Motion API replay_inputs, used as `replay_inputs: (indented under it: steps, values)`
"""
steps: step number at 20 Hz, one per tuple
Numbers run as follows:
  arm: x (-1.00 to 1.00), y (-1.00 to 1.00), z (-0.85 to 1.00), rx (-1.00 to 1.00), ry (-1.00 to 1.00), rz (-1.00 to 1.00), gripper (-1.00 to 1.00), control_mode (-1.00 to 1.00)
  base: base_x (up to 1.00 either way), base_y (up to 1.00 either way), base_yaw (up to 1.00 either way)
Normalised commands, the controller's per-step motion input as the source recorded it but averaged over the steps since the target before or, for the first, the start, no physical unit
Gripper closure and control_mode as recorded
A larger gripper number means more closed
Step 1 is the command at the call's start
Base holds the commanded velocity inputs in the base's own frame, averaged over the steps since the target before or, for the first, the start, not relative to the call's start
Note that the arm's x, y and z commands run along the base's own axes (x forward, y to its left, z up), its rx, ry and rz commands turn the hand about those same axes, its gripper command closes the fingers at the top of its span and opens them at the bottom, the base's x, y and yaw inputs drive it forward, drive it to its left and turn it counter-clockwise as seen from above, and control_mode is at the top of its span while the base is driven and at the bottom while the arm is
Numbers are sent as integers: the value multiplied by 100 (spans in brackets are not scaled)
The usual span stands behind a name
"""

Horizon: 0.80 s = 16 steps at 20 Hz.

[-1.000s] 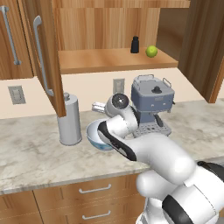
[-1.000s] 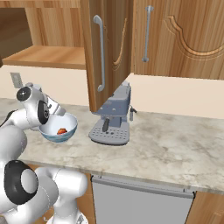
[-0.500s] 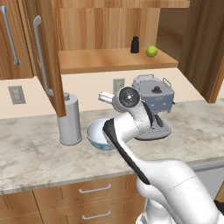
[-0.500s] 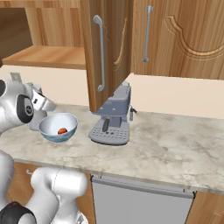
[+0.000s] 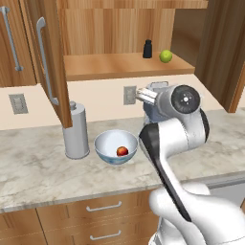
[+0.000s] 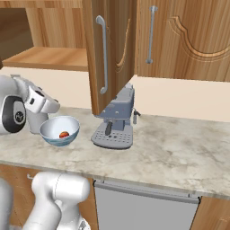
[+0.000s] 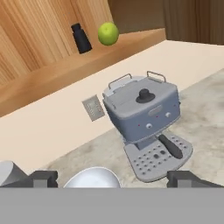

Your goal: Open the cabinet. Pick the peach and pear from the cabinet and place them into the bowl. Then close the cabinet.

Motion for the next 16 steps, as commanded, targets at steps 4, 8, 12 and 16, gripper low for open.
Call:
replay_inputs:
  steps: [4, 8, 12, 16]
  values:
    - [-63, -58, 62, -2, -2, 0, -100, -100, 0, 0, 0]
    - [-31, -27, 46, -10, -1, 10, -100, -100, 0, 0, 0]
    - [0, -1, 41, -6, 0, 9, -100, -100, 0, 0, 0]
    - [3, 0, 10, -12, 3, 11, -100, -100, 0, 0, 0]
